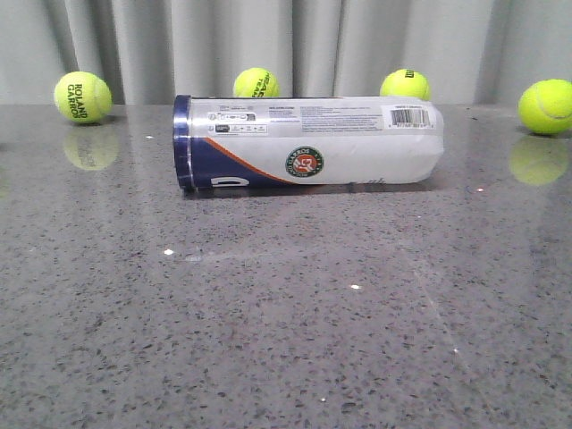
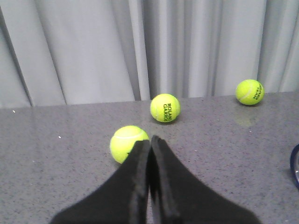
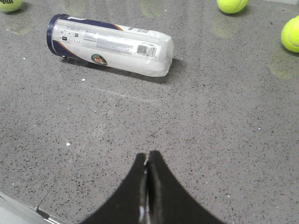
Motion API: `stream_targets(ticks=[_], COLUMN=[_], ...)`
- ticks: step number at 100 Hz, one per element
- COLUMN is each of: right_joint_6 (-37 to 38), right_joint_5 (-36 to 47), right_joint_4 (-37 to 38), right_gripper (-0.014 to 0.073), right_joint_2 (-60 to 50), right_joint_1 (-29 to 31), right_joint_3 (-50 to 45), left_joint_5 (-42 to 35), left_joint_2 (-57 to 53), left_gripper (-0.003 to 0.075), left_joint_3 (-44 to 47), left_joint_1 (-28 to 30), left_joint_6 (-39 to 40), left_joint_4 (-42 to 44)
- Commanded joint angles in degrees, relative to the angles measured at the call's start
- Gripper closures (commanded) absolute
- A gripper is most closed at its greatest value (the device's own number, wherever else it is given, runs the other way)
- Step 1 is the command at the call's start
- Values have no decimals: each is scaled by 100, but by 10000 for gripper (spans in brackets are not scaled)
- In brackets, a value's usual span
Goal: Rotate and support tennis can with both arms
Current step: 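Raise the right gripper away from the can, then move the left gripper to the can's navy end and grasp its rim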
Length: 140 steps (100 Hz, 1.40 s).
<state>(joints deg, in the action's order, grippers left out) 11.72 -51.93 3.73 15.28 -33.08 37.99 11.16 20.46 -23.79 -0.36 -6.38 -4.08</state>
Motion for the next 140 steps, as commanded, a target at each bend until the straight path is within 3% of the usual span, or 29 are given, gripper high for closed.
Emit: stream_targets(ticks=[1, 31, 38, 55, 65, 78, 105, 121, 140], right_joint_6=[11, 11, 11, 11, 11, 11, 11, 11, 11], right_joint_5=[449, 449, 449, 449, 449, 449, 449, 449, 449], right_joint_4=[117, 117, 117, 117, 117, 117, 117, 117, 117], right_gripper=[661, 661, 661, 661, 661, 661, 661, 661, 661], right_joint_2=[73, 73, 73, 73, 73, 73, 73, 73, 73], right_joint_1=[28, 28, 28, 28, 28, 28, 28, 28, 28], right_joint_3=[129, 129, 129, 129, 129, 129, 129, 129, 129], left_joint_5=[-22, 1085, 1206, 1075, 1084, 1411, 2923, 3531, 4069], left_joint_2=[626, 2389, 2725, 3337, 3630, 3978, 4784, 5246, 5788], left_gripper=[740, 716, 631, 305, 213, 218, 218, 218, 240], left_joint_3=[-701, -2215, -2442, -2643, -2723, -2918, -3351, -3361, -3361], left_joint_1=[17, 17, 17, 17, 17, 17, 17, 17, 17], left_joint_6=[67, 67, 56, 56, 56, -34, -1741, -2749, -3429], left_joint_4=[-502, -903, -909, -934, -1236, -2167, -4258, -5556, -6636])
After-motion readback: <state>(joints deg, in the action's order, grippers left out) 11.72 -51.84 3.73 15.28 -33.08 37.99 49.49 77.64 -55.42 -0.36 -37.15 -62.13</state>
